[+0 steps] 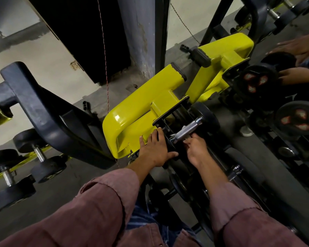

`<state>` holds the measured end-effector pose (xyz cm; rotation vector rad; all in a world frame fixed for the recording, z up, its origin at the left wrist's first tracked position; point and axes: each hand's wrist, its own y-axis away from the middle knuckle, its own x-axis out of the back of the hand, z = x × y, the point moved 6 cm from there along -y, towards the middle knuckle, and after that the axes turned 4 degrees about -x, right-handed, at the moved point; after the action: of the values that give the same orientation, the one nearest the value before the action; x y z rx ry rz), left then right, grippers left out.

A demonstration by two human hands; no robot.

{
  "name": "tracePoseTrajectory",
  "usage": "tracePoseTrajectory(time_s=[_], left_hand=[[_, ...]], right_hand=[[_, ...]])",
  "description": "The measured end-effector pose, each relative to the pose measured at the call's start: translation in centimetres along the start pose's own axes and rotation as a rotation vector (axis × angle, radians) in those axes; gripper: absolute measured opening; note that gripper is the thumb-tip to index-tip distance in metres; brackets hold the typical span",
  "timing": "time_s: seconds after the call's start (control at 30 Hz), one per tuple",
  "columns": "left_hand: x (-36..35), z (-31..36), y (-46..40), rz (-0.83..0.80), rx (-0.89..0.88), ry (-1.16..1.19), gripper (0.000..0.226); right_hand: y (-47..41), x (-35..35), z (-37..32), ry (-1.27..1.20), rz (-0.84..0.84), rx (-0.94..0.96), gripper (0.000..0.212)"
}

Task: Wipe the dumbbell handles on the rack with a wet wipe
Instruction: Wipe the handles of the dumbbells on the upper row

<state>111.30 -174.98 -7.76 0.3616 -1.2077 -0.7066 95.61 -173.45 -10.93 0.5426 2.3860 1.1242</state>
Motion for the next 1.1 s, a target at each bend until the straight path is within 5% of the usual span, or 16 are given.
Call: tracePoseTrajectory(time_s=[0.23, 0.43, 0.8, 0.9, 1.1], left_hand=[[0.0, 0.1, 0.1, 0.005, -0.001, -0.002, 0.120], [-0.1, 0.0, 0.0, 0.008, -0.001, 0.006, 0.119], [-0.2, 0.0, 0.0, 0.011, -0.016, 0.027, 0.106], [-0.5, -0.2, -0.2, 0.015, -0.018, 0.043, 0.108], [-0.3, -0.1, 0.1, 0.014, -0.028, 0.063, 0.120]], right_hand=[[0.2, -0.8, 1.6, 0.406, -0.002, 0.004, 0.051], [2.3, -0.1, -0.1, 0.806, 0.127, 0.157, 0.011], [3.9, -5.8, -2.7, 1.572, -0.094, 0.780, 0.032], [2.8, -6.6, -2.2, 1.752, -0.269, 0.747, 0.049], [1.5, -8.3, -2.9, 2.329, -0.364, 0.664, 0.046]])
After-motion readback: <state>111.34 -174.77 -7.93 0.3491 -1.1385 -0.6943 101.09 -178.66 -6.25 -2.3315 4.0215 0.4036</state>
